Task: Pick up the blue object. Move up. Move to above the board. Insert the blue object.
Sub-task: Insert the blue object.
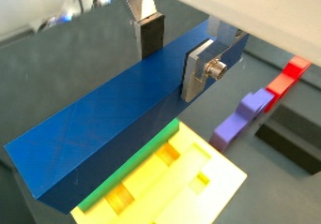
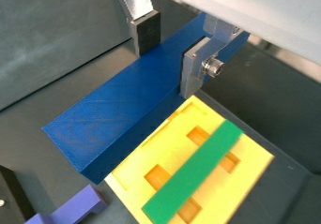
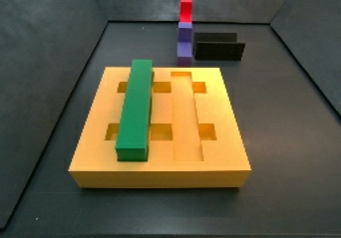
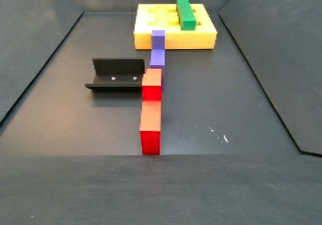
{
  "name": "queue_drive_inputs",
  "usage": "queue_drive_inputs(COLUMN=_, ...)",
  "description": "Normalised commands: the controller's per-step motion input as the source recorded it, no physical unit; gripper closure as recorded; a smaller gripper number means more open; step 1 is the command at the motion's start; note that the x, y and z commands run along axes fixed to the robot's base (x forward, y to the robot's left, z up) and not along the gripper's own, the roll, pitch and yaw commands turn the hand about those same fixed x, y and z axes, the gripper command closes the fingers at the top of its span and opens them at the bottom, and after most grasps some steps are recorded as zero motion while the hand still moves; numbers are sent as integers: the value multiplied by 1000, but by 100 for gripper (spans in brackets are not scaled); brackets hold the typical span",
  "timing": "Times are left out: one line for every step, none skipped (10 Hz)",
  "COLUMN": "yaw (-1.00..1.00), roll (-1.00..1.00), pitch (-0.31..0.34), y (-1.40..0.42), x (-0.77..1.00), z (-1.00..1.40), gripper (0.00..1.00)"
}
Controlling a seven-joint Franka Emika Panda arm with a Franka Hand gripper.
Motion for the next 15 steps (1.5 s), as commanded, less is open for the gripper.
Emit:
queue_drive_inputs(yaw=354, roll=77, pitch=0, y=-174, x=477, z=-1000, gripper=100)
queue_drive_inputs(yaw=0, roll=146, pitch=104, y=-123, x=520, z=-860, gripper=100)
queue_drive_inputs(yaw=0, roll=146, pitch=119, y=-177, x=349, z=-877, gripper=100)
queue_drive_inputs(yaw=0, roll=77, pitch=116, y=-51, x=234, z=-900, gripper=100)
queue_drive_inputs(yaw=0, roll=57, pitch=130, y=-31, x=243, z=-820, gripper=100)
queue_drive_inputs(yaw=0, roll=80, pitch=141, y=-34, x=286, z=-740, gripper=100)
queue_drive_inputs(yaw=0, roll=73, pitch=161, y=-43, x=286, z=-714, gripper=100)
queue_drive_inputs(yaw=0, roll=137, pitch=133, y=-100, x=234, z=-631, gripper=100)
queue_drive_inputs(yaw=0, roll=266, pitch=94, y=-174, x=326, z=-491, gripper=100)
queue_drive_inputs(yaw=0, roll=247, pitch=3, y=-143, x=237, z=-446, gripper=100)
queue_drive_inputs(yaw=-6, roll=141, pitch=-13, y=0, x=0, z=-260, gripper=100)
queue_drive_inputs(yaw=-69, roll=0, pitch=-136, y=0, x=-94, z=-206, gripper=100)
queue_drive_inputs(yaw=-60, roll=49, pitch=-236, y=0, x=-126, z=-266, gripper=100)
queue_drive_inputs(yaw=-89, roll=57, pitch=-294, y=0, x=-246, z=-343, gripper=100)
queue_drive_inputs(yaw=-106, roll=0, pitch=-340, y=0, x=-323, z=-331, gripper=100)
